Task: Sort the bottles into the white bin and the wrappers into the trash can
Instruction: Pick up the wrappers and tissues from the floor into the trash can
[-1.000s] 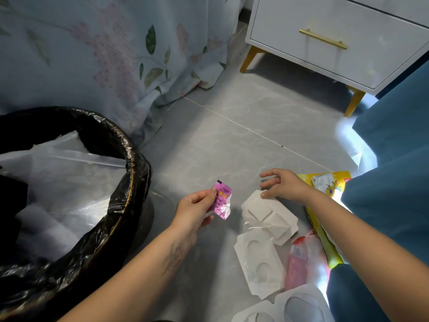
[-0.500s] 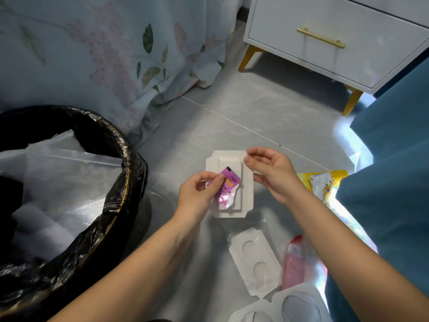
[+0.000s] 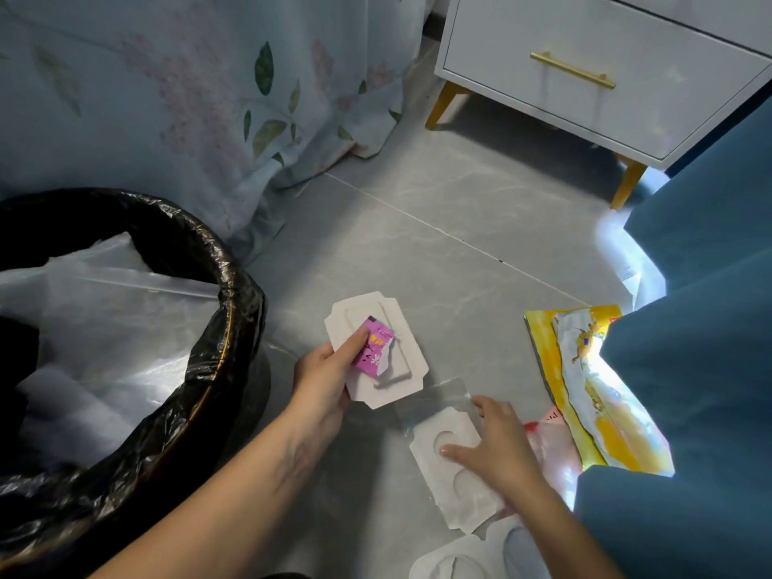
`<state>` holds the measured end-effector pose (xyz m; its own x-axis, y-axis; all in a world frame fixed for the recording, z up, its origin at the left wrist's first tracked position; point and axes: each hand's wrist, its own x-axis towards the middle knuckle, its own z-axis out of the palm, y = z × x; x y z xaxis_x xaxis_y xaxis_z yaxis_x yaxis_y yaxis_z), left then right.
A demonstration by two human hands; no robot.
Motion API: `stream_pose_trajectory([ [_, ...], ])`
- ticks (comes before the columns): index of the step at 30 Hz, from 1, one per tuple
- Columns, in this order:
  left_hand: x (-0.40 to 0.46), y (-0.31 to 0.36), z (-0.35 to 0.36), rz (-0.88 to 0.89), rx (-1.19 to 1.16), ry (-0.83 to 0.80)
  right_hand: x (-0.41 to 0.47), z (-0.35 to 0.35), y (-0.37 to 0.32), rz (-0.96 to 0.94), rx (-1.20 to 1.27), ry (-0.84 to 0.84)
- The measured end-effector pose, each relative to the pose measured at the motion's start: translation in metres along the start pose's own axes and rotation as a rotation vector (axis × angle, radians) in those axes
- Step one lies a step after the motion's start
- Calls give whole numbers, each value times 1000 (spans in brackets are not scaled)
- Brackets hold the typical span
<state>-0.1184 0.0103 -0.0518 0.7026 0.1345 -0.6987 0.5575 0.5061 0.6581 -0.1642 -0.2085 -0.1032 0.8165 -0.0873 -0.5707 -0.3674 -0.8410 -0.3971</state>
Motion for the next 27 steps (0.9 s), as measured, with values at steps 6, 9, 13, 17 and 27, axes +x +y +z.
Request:
stream_pose_trajectory([
  [6,-1,0,-2,-56,-29,-68,6,21,-6,-39,30,35],
  [9,-3,0,-4,-85,-29,-86,18,15,-6,-44,85,8],
  [13,-4,0,-7,-116,8,-117,29,-8,-20,2,484,89],
  [17,-8,-1,-6,-128,66,-199,33,-41,-53,-20,833,82],
  [27,-15,6,8,48,151,-237,12,-86,-109,-254,898,93],
])
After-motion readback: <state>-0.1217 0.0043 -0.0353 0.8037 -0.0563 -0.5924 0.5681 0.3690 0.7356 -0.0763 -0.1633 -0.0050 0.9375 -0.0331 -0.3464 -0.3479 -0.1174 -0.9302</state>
